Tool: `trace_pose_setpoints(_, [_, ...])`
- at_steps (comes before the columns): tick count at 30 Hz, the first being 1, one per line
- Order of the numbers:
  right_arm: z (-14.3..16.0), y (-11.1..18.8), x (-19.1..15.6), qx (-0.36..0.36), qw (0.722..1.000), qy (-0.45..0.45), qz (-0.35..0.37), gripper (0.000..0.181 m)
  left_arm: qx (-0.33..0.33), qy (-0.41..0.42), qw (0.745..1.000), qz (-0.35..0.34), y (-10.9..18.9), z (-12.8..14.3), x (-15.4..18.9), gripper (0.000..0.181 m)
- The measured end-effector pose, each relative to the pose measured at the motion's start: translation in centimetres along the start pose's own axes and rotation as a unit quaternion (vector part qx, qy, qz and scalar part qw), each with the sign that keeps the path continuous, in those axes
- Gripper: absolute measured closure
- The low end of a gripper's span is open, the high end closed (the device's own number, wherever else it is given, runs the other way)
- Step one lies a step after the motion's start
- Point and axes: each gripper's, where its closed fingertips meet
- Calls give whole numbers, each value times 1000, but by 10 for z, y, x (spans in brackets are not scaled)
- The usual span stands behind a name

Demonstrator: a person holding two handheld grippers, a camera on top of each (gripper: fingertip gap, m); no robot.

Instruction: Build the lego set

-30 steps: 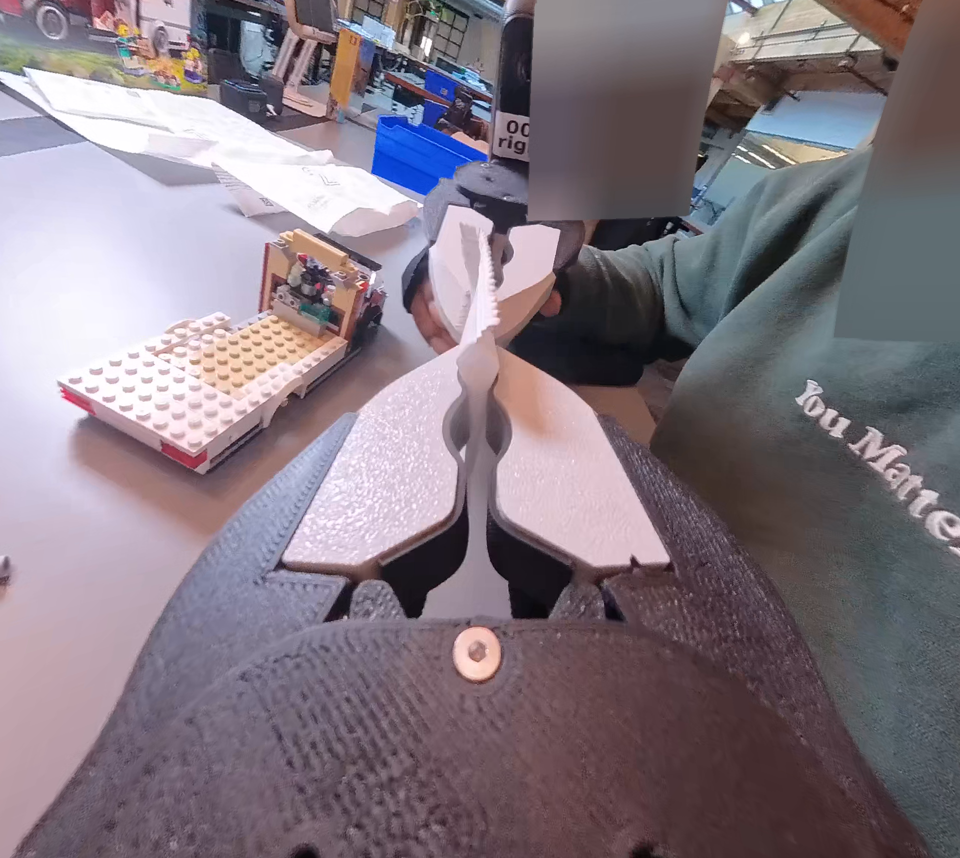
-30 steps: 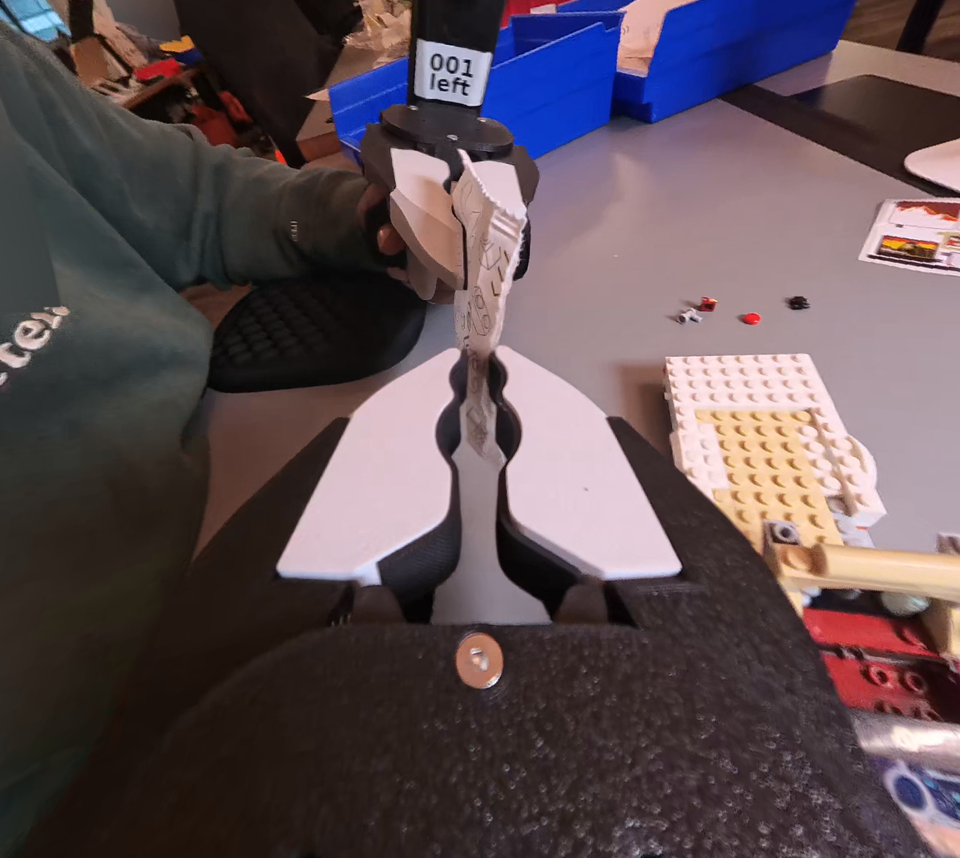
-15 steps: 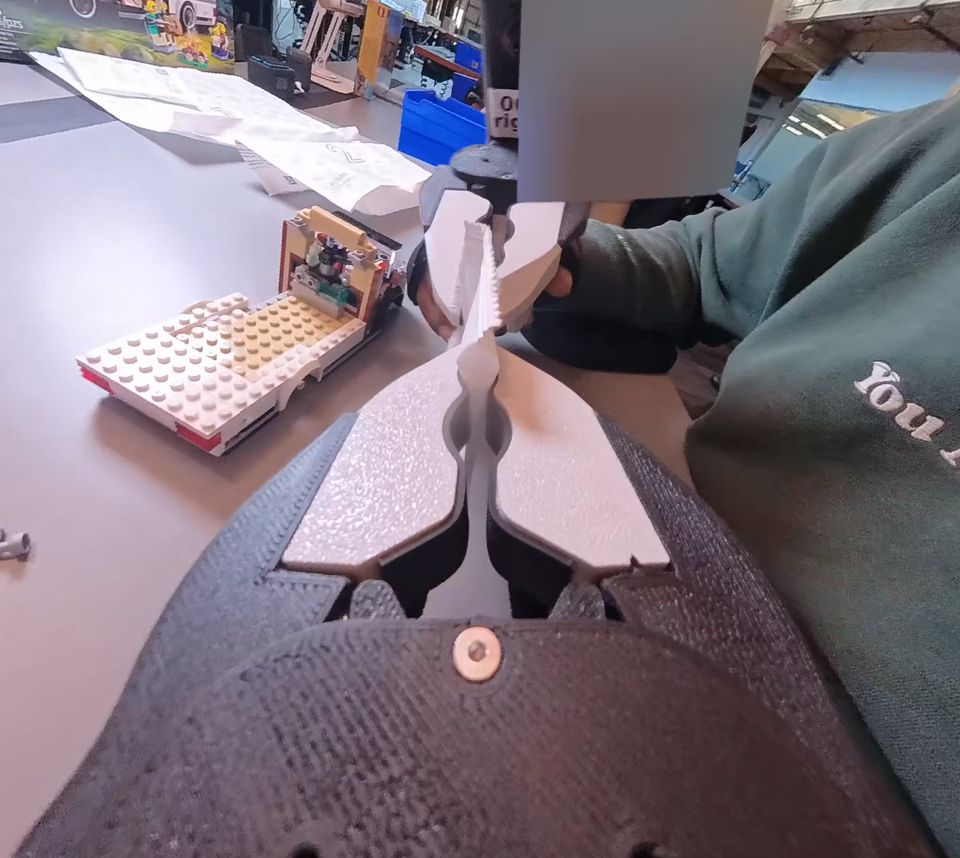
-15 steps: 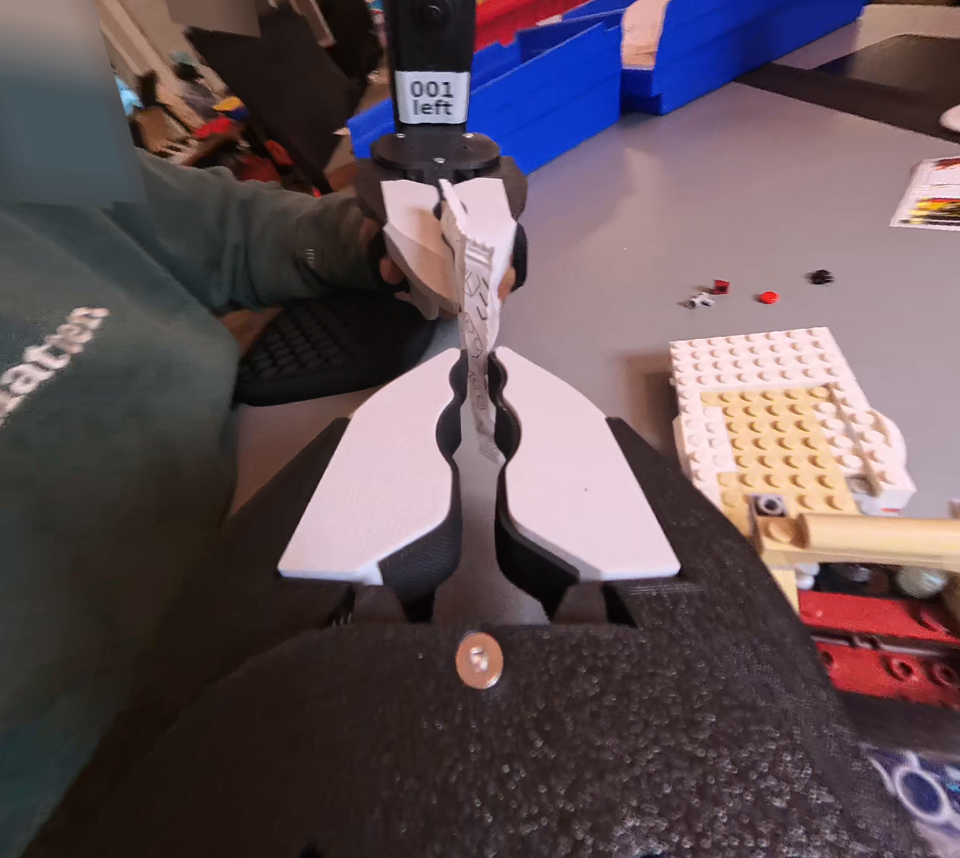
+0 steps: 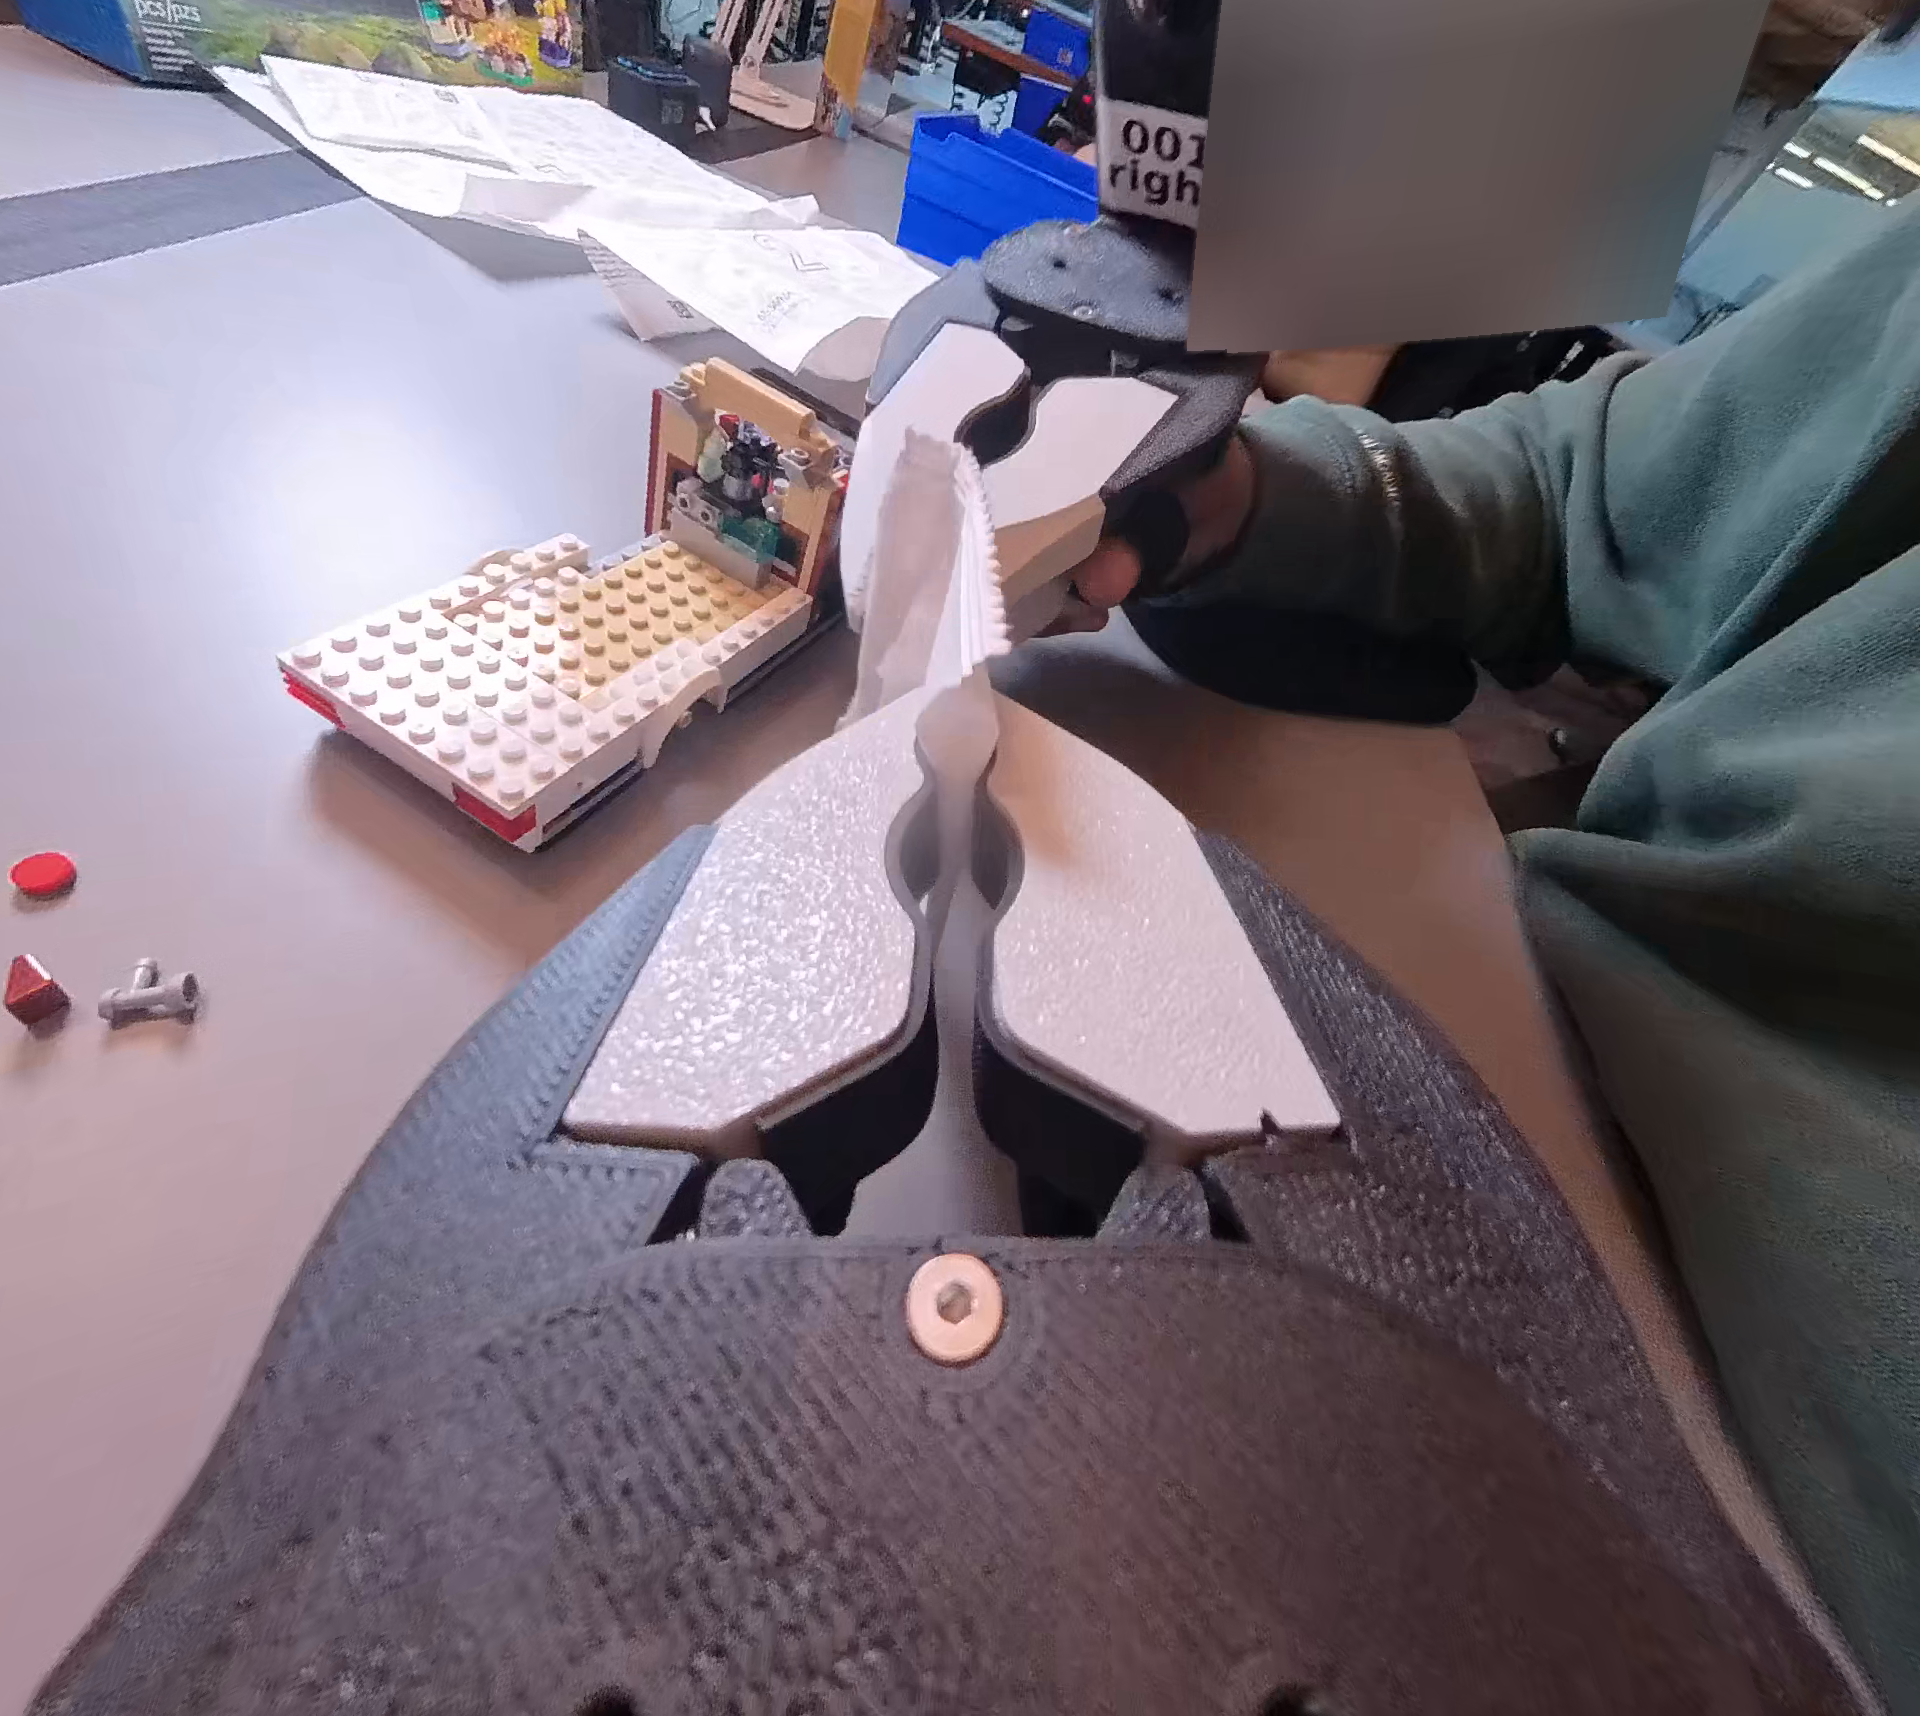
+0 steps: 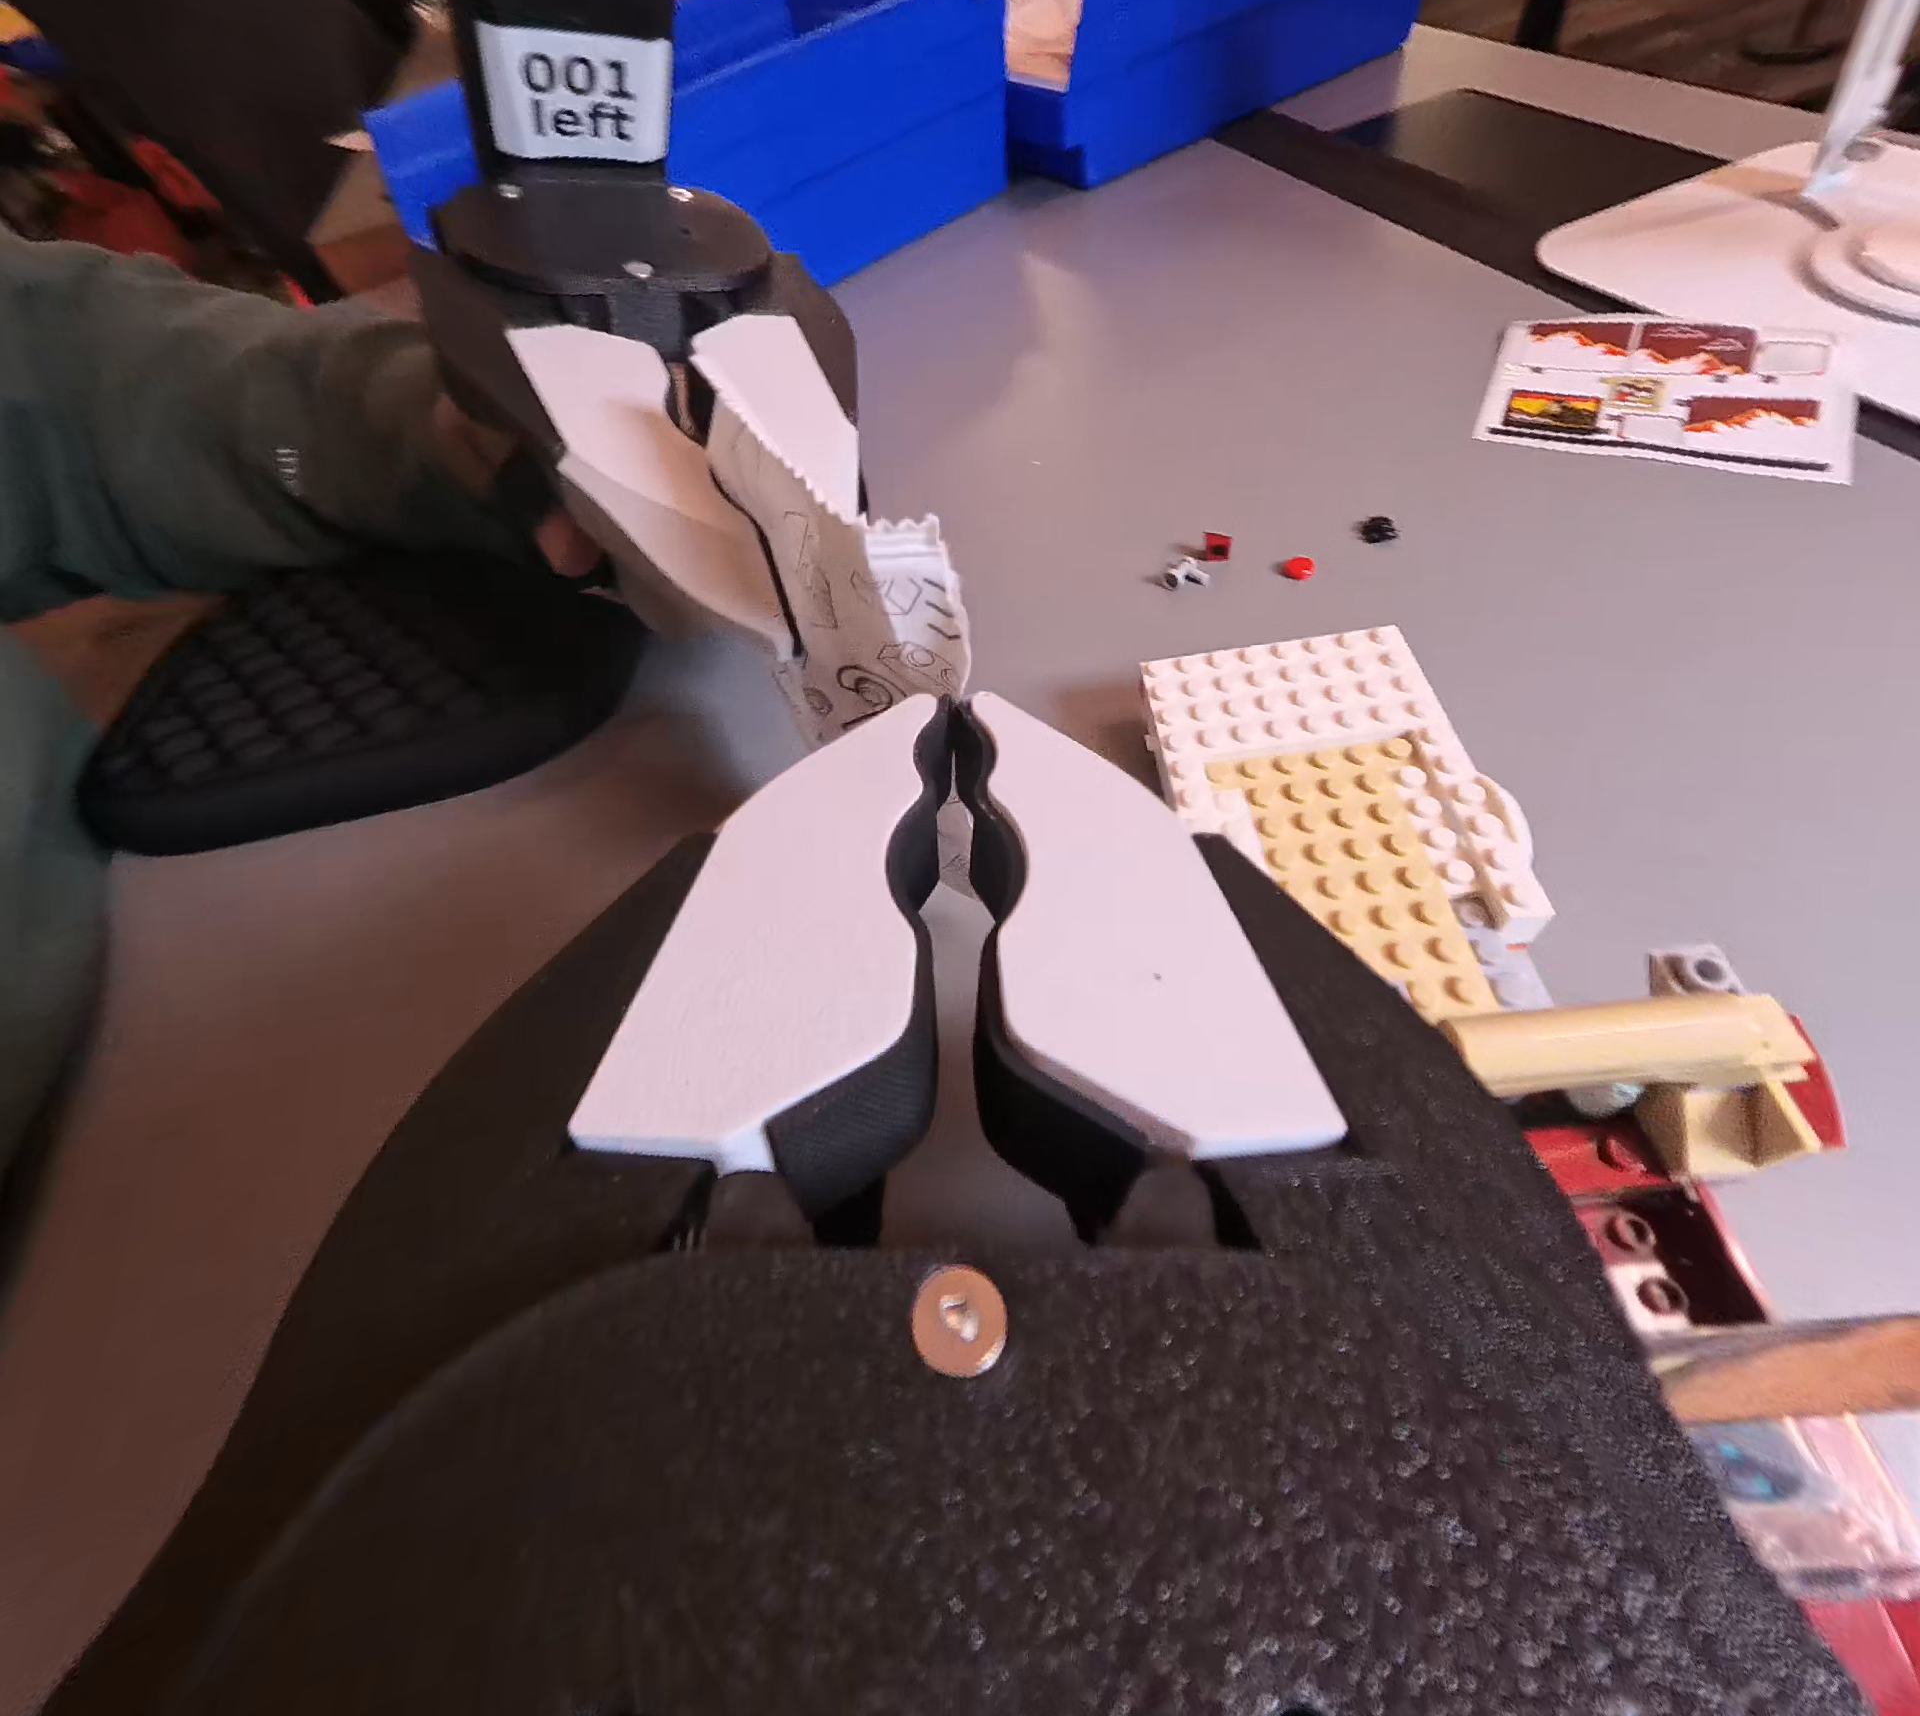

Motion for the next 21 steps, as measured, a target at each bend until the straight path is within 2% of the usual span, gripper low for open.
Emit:
trace_pose_setpoints(3, [0, -3, 3, -18, 999, -21, 38, 181, 4, 10, 1000, -12, 3, 0, -5, 181])
trace_pose_setpoints(6, [4, -2, -1, -34, 999, -34, 24, 181, 12, 33, 999, -7, 7, 0, -10, 181])
trace_pose_setpoints(7, [6, -1, -4, -41, 998, -41, 14, 181, 11, 24, 1000, -10, 8, 0, -11, 176])
trace_pose_setpoints(10, [13, 2, -14, -68, 997, -41, -7, 181, -10, -20, 1000, -20, 7, 0, -13, 146])
trace_pose_setpoints(11, [15, 3, -17, -75, 996, -36, -10, 181, -14, -25, 1000, -11, 5, 1, -11, 144])
trace_pose_setpoints(13, [16, 4, -24, -81, 996, -27, -23, 181, -26, -32, 999, 9, -2, 4, -5, 154])
trace_pose_setpoints(15, [15, 4, -26, -82, 996, -17, -20, 181, -35, -47, 998, 16, -7, 5, 0, 174])
trace_pose_setpoints(18, [8, 10, -30, -58, 997, -6, -44, 179, -18, -40, 999, 30, -6, -1, 7, 180])
trace_pose_setpoints(21, [4, 14, -41, -34, 994, -23, -102, 154, 20, -16, 996, 90, -3, -9, 23, 180])
Point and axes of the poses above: each gripper's, where its closed fingertips meet, y back along the fingers, z out of its underside, x = y × z across the jaws, and after that the axes turned 9 degrees about z, right-handed
